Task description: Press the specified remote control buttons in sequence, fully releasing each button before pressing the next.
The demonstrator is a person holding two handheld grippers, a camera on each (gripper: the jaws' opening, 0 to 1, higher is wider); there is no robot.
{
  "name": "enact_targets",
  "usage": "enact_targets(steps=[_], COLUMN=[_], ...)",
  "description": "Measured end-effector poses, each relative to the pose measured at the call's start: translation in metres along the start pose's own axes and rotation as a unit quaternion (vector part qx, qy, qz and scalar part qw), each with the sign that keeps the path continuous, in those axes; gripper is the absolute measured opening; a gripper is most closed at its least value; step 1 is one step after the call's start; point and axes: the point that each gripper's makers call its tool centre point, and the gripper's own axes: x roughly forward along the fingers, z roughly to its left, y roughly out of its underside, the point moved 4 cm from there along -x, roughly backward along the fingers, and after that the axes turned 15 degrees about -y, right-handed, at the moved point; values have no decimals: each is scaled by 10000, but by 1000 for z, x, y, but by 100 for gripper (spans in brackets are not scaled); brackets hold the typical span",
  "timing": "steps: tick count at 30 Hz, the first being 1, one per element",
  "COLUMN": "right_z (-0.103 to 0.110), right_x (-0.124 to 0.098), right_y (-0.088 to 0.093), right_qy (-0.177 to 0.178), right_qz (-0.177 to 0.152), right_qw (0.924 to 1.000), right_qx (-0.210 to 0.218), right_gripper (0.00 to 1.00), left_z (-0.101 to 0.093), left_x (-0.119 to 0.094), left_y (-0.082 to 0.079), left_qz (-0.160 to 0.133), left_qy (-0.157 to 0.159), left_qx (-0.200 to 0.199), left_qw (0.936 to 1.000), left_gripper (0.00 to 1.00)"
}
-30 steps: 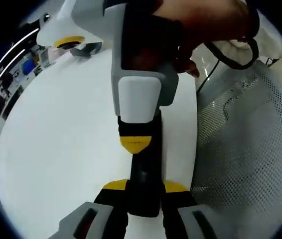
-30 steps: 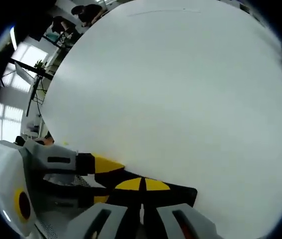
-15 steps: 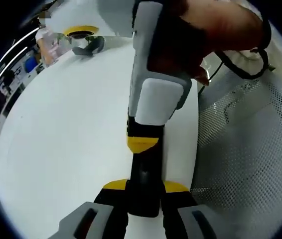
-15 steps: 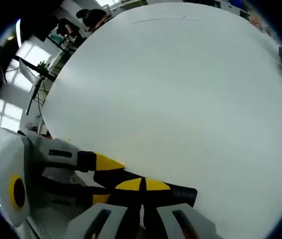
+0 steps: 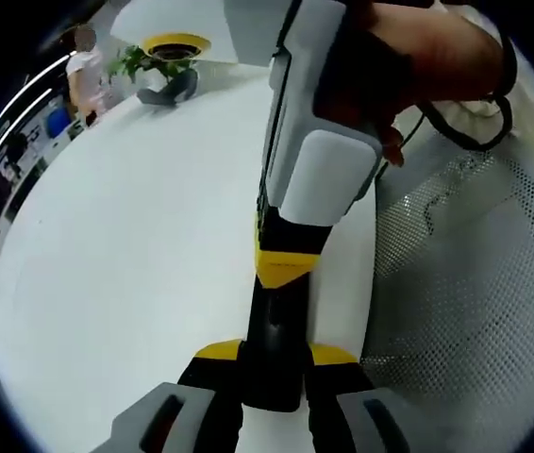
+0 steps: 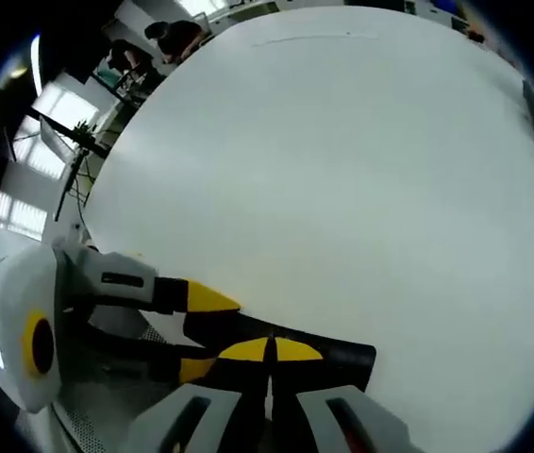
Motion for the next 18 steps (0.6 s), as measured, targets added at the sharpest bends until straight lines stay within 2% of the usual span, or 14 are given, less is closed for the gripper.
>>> enact_targets(steps=[11, 18], right_z=[2, 2], right_x=[0, 1], right_y=[1, 1], right_qy=[111, 144], right_qz=[87, 87], right_qw=[9999, 9995], right_qx=[-51, -261], right_gripper=[0, 0], left_z=[0, 0], left_x=[0, 0], left_y=[0, -1], left_qz=[26, 38], left_qy=[-7, -18], left_qx=[7, 16], left_qw=[10000, 10000], left_gripper=[24, 24])
